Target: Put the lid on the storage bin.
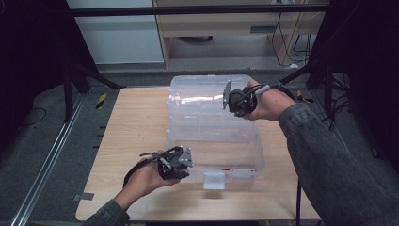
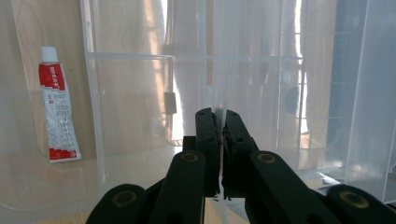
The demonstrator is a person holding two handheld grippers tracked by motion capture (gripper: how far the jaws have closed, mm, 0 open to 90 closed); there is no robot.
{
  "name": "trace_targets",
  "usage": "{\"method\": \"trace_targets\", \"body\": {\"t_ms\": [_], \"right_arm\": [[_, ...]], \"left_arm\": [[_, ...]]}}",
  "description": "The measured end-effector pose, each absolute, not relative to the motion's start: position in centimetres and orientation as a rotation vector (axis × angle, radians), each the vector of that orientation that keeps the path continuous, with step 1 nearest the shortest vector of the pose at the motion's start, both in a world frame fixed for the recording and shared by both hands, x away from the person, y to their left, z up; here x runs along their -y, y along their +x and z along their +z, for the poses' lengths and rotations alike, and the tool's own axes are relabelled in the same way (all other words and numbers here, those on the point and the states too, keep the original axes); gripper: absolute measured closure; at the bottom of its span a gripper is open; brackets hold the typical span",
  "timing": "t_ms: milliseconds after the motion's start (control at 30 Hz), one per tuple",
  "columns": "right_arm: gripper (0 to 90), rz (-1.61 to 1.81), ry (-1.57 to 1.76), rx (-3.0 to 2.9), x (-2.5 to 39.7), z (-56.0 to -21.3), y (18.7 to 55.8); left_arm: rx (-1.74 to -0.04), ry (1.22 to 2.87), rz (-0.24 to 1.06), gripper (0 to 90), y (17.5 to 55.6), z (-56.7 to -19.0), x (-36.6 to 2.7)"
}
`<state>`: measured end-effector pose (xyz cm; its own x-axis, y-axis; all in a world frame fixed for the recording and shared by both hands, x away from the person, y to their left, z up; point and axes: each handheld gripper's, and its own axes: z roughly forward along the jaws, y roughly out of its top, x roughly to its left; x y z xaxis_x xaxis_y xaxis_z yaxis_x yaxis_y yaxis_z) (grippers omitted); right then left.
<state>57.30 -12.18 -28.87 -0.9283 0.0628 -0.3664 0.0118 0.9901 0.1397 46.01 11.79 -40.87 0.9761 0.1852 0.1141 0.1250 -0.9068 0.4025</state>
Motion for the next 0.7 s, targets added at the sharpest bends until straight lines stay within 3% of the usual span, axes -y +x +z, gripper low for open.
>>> {"method": "trace_targets", "body": {"t_ms": [167,233,300,367,533,700], "right_arm": [[87.2,0.203,0.04,-2.742,12.3,-28.7,56.3],[87.2,0.212,0.033,-2.737,12.4,-28.7,55.9],[87.1,0.219,0.024,-2.729,12.4,-28.7,55.4],[87.2,0.223,0.02,-2.723,12.4,-28.7,54.8],[87.0,0.214,-0.012,-2.705,12.3,-28.8,53.4],[86.9,0.222,-0.022,-2.695,12.4,-29.0,52.2]], "left_arm": [[-0.242,2.708,0.21,80.8,46.0,-41.0,-11.8],[-0.35,2.686,0.177,80.7,45.5,-41.1,-11.8],[-0.251,2.698,0.215,80.5,46.0,-41.0,-11.8],[-0.343,2.681,0.188,80.4,45.5,-41.2,-11.8],[-0.25,2.7,0.224,80.2,46.0,-41.0,-11.8],[-0.346,2.676,0.199,79.9,45.5,-41.2,-11.8]]}}
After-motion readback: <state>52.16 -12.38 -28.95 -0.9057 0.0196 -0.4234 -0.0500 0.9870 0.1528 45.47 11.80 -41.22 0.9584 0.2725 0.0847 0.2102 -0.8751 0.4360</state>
